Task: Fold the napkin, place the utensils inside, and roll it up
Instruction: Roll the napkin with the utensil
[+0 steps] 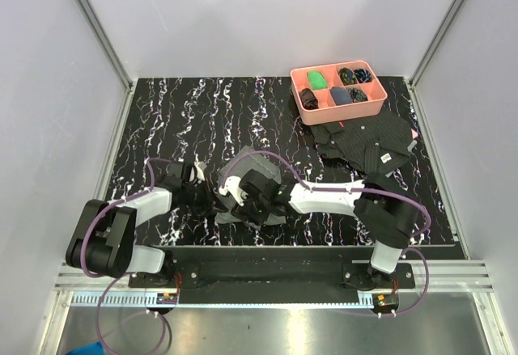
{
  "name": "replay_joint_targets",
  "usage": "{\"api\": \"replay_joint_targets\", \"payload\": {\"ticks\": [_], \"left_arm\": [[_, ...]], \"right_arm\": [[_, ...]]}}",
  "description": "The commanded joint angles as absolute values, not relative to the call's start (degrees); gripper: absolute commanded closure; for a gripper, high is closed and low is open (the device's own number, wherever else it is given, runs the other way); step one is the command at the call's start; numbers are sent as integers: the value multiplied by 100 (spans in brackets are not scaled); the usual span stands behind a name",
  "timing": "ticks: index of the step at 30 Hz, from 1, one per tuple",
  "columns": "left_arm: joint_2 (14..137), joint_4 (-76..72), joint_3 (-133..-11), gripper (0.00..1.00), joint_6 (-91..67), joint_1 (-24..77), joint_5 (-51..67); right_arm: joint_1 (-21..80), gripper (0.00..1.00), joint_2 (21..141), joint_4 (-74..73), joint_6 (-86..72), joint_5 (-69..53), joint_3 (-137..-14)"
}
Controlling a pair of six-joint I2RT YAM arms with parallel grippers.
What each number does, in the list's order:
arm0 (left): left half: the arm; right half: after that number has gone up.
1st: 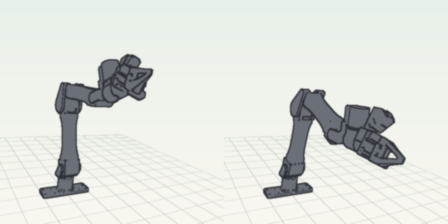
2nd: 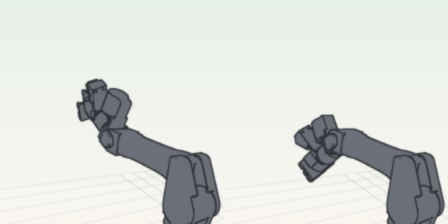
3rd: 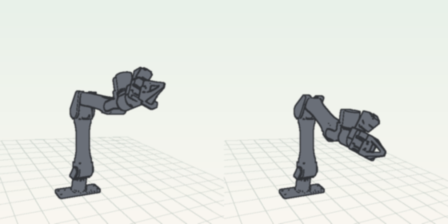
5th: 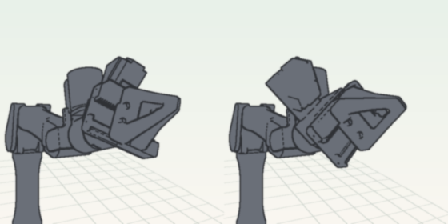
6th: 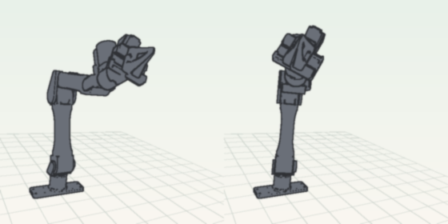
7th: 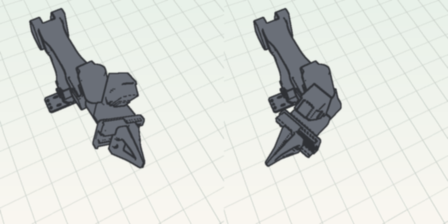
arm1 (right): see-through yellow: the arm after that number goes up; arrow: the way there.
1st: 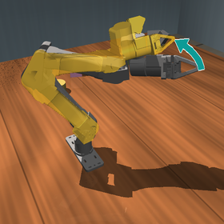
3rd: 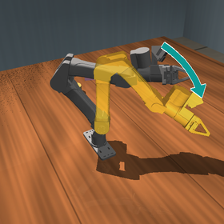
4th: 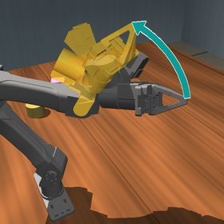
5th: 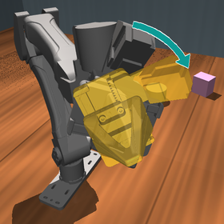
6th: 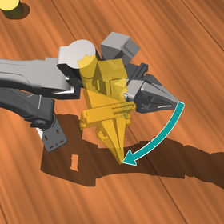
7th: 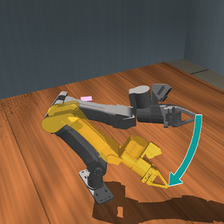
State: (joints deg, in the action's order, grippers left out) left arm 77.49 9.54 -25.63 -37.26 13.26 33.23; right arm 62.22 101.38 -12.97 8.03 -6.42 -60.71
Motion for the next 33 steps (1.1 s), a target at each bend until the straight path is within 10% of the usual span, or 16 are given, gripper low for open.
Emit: {"api": "replay_joint_targets", "payload": {"ticks": [1, 5, 14, 33], "left_arm": [[7831, 1301, -2610, 100, -3472, 1345, 3076], [7735, 1248, -2680, 100, -3454, 1345, 3138], [7138, 1493, -3014, 52, -3498, 1178, 2646], [5739, 1266, -2294, 15, -3603, 659, 2741]], "right_arm": [[6267, 38, 10397, -1257, 827, -440, -6056], [6275, 46, 10818, -1502, 712, -361, -6257], [6144, 73, 11224, -2267, 449, -1150, -6609], [4878, 80, 12049, -2540, 97, -4815, -7251]]}}
